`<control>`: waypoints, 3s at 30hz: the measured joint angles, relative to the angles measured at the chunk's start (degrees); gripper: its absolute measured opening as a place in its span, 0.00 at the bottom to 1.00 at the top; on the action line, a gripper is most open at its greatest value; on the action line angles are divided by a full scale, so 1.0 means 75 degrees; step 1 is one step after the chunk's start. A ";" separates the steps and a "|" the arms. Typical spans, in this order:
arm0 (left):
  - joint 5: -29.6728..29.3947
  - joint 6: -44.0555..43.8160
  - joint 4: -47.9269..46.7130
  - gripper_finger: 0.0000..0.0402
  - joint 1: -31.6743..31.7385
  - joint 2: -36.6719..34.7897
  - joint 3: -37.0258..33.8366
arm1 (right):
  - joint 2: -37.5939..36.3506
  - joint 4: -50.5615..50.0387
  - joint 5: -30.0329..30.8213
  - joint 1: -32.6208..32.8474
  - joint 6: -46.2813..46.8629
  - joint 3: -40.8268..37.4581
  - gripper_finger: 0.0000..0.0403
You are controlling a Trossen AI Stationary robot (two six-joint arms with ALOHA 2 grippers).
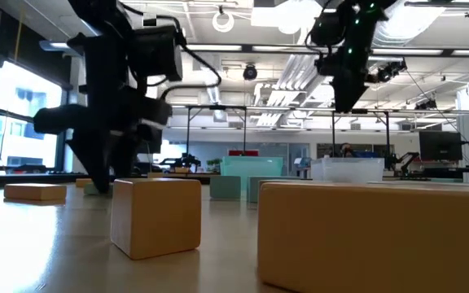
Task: Sort & place blocks by color
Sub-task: Put the light blue block into the orange bin, then put the yellow block into the blue bin
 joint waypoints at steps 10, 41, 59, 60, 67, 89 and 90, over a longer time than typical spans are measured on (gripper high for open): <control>0.0041 -0.0007 -0.0054 0.31 0.0004 0.0120 0.0019 | -0.1200 0.0264 -0.0031 0.0645 0.0003 0.0000 0.39; -0.0181 -0.3551 -0.3062 0.24 -0.2418 -0.1805 0.1574 | -0.1808 0.0541 -0.0001 0.3501 0.0868 0.0003 0.39; 0.0025 -0.8909 -0.3558 0.24 -0.5730 -0.2353 0.1568 | -0.1770 0.1051 -0.0526 0.4658 0.1974 -0.0055 0.39; 0.0020 -0.9099 -0.3556 0.24 -0.5860 -0.2353 0.1568 | -0.1748 0.1072 -0.0526 0.4795 0.2074 -0.0055 0.39; 0.0074 -0.9921 -0.2747 0.24 -0.6390 -0.2353 0.0725 | -0.1435 0.1038 -0.0222 0.5771 0.2785 -0.0055 0.39; -0.0106 -1.0134 -0.1532 0.42 -0.6478 -0.2350 -0.0632 | 0.0944 0.2012 -0.0182 0.8502 0.4859 -0.0061 0.39; -0.0113 -1.0139 -0.1455 0.43 -0.6474 -0.2350 -0.0632 | 0.1026 0.2141 -0.0185 0.8577 0.4836 -0.0061 0.39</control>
